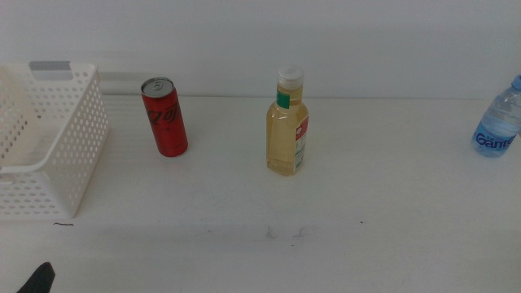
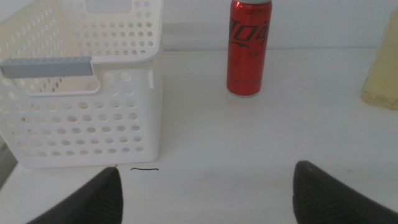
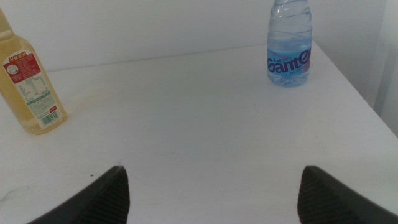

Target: Use arms to grab the bottles and put them into the dustbin to the left of the table.

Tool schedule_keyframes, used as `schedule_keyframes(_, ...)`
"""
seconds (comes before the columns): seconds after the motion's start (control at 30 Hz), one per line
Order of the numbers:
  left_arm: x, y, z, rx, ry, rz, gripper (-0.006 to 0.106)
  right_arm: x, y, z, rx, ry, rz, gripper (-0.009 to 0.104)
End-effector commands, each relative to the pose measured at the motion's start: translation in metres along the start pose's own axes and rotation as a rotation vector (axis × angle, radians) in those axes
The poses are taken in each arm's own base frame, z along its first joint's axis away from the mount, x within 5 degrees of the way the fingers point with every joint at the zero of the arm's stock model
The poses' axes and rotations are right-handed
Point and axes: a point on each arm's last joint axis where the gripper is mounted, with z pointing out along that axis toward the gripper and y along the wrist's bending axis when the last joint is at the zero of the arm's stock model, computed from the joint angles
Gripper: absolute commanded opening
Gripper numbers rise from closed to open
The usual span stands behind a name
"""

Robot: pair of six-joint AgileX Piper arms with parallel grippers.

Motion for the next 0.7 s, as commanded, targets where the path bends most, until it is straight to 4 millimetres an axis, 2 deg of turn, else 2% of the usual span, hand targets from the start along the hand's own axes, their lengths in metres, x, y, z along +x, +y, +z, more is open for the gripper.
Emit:
schedule_keyframes(0.0,0.000,0.000,0.000,-0.002,-0.006,0.031,0.094,0.000,0.000,0.000,0.005,-0.015,-0.008,0.086)
schedule_keyframes(0.3,-0.001,0.001,0.000,-0.007,-0.006,0.045,0.094,0.000,0.000,0.000,0.005,-0.015,-0.008,0.086)
schedule_keyframes(0.4,-0.006,-0.002,0.002,0.031,-0.050,0.009,0.094,0.000,0.000,0.000,0.005,-0.015,-0.008,0.086)
schedule_keyframes(0.5,-0.014,-0.007,0.019,0.079,-0.035,-0.052,0.094,0.000,0.000,0.000,0.004,-0.014,-0.006,0.086)
schedule_keyframes(0.67,-0.025,-0.017,0.058,0.147,-0.088,0.015,0.094,0.000,0.000,0.000,0.004,-0.014,-0.006,0.086)
